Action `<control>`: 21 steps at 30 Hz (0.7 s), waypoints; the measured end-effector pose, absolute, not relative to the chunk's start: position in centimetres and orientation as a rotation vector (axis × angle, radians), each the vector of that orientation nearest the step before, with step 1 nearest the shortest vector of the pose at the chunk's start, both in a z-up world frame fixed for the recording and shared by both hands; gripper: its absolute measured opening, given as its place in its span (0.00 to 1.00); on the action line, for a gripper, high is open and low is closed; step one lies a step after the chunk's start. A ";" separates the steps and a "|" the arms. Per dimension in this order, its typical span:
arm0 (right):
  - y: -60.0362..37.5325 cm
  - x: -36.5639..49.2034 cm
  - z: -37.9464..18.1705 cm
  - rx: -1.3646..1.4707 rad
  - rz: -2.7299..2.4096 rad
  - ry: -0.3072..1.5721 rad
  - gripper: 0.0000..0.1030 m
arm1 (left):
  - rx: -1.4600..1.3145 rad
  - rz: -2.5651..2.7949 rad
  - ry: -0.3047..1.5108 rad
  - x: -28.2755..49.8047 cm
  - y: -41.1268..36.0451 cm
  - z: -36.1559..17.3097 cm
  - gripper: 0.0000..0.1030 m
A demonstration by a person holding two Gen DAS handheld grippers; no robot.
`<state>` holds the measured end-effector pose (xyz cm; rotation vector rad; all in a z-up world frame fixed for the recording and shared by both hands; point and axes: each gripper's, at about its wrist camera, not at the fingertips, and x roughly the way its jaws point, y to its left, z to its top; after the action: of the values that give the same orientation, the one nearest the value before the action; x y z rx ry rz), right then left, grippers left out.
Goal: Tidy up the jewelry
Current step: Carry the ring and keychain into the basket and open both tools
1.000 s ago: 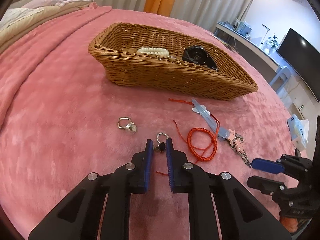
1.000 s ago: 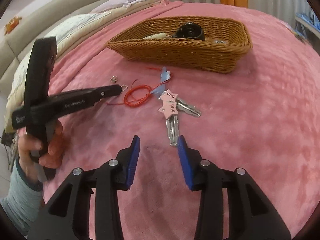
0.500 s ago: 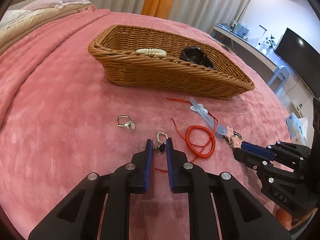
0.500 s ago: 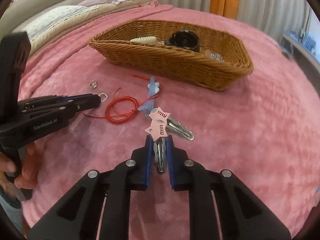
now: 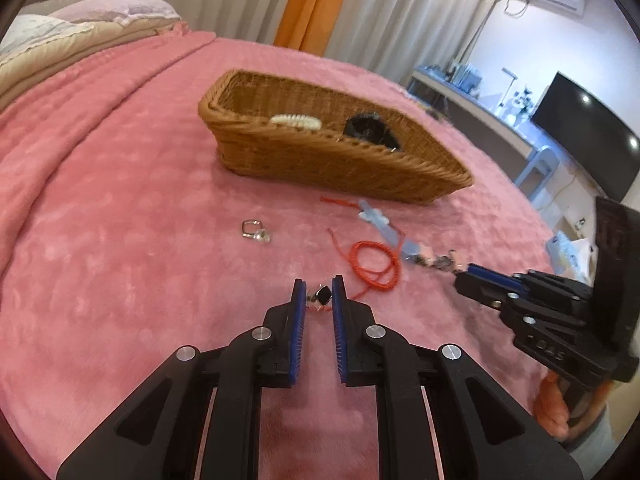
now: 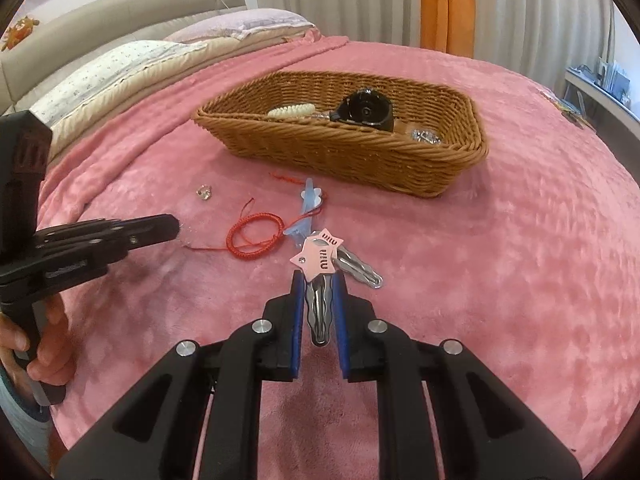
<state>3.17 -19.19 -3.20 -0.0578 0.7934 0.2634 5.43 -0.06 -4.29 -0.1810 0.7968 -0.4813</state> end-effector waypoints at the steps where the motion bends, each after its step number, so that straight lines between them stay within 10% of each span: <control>1: -19.3 3.0 -3.1 -0.058 0.263 0.788 0.12 | -0.187 -0.497 0.789 5.3 0.0 -4.0 0.11; 21: -20.7 7.7 7.8 -0.043 0.230 0.589 0.12 | -0.158 -0.614 0.576 9.3 -2.1 6.8 0.11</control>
<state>7.70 -20.71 7.76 -0.0426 0.5895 0.2301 9.33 -2.11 6.84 -0.1577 0.5761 -0.6142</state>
